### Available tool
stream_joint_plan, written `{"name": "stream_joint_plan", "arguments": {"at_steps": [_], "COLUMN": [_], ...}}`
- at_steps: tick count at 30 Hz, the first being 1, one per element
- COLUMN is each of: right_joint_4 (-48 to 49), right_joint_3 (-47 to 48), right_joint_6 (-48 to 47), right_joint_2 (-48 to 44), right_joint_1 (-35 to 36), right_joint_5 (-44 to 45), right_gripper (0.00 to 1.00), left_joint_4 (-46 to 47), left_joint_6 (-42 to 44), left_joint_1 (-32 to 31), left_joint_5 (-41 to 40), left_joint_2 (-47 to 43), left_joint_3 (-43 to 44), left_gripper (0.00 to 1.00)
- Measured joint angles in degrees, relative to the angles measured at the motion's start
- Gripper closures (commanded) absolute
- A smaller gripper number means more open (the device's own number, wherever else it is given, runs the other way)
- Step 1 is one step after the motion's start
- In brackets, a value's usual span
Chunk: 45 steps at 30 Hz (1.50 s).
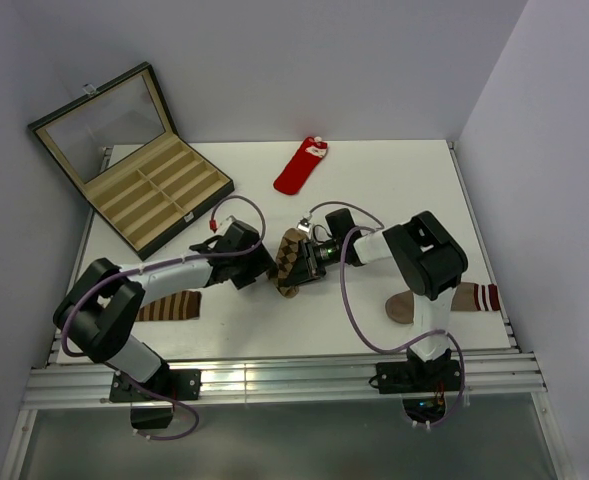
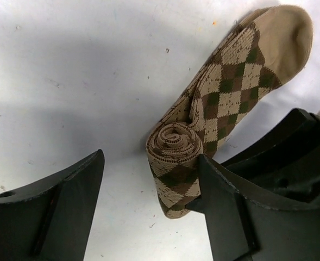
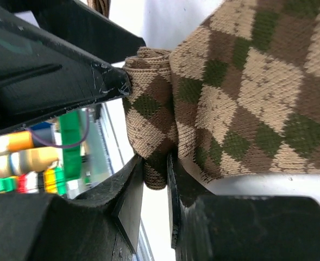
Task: Roll the socks
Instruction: Roll the sock at the center of the board.
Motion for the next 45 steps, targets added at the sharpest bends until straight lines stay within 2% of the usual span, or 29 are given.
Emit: {"name": "stream_joint_plan", "arguments": {"at_steps": [5,8,11,14,15,18,19,21,23,26,29,35,39,45], "right_joint_4": [-0.6,-1.0,-1.2,-1.4,-1.5,-2.2,-2.6,-4.0,-5.1,-6.3,-7.3,-6.5,-5.3,-5.1], "right_joint_3": [1.1,1.7,1.8,1.9,1.9,2.1,2.1,2.0,1.4,-0.5,-3.4,-6.6,-7.4,-8.0], "right_joint_6": [1.7,2.1,2.4,2.6,2.6,2.5,2.3,1.3,0.0,-2.7,-6.0,-14.0,-18.6,-22.4], "right_joint_2": [1.6,2.1,2.4,2.4,2.4,2.1,1.7,0.3,-2.0,-7.3,-14.7,-27.1,-28.0,-25.7], "right_joint_1": [-0.5,-0.5,-0.5,-0.5,-0.5,-0.5,-0.5,-0.2,0.2,1.3,3.7,13.0,19.7,24.9], "right_joint_5": [-1.7,-2.2,-2.3,-2.1,-2.0,-1.3,-0.7,1.3,4.3,10.7,20.1,40.5,51.6,62.3], "right_gripper": [1.00,1.00,1.00,1.00,1.00,0.98,0.95,0.77,0.62,0.51,0.44,0.41,0.40,0.40], "left_joint_4": [1.2,1.6,2.4,3.7,3.8,3.5,3.3,3.0,2.5,2.1,1.5,-0.5,-1.0,-1.7], "left_joint_6": [-1.0,-1.2,-1.8,-2.8,-2.9,-3.1,-3.1,-2.7,-2.1,-0.9,0.4,3.5,5.3,6.3], "left_joint_1": [-0.5,-1.0,-1.3,-1.3,-1.3,-1.2,-1.2,-1.2,-1.2,-1.2,-1.2,-1.2,-1.2,-0.7], "left_joint_5": [0.4,0.8,1.2,1.8,2.0,2.3,2.3,2.5,2.8,3.5,3.9,4.9,5.6,6.6], "left_joint_2": [0.0,0.6,2.0,2.9,3.2,4.0,4.3,5.1,6.3,7.5,8.1,9.8,10.8,11.2], "left_joint_3": [-0.6,-0.6,-0.6,-0.1,0.1,1.1,1.5,2.6,4.1,5.7,6.7,9.6,10.9,11.5], "left_gripper": [0.28,0.33,0.44,0.62,0.71,0.85,0.88,0.94,0.96,0.99,1.00,1.00,0.99,0.99]}}
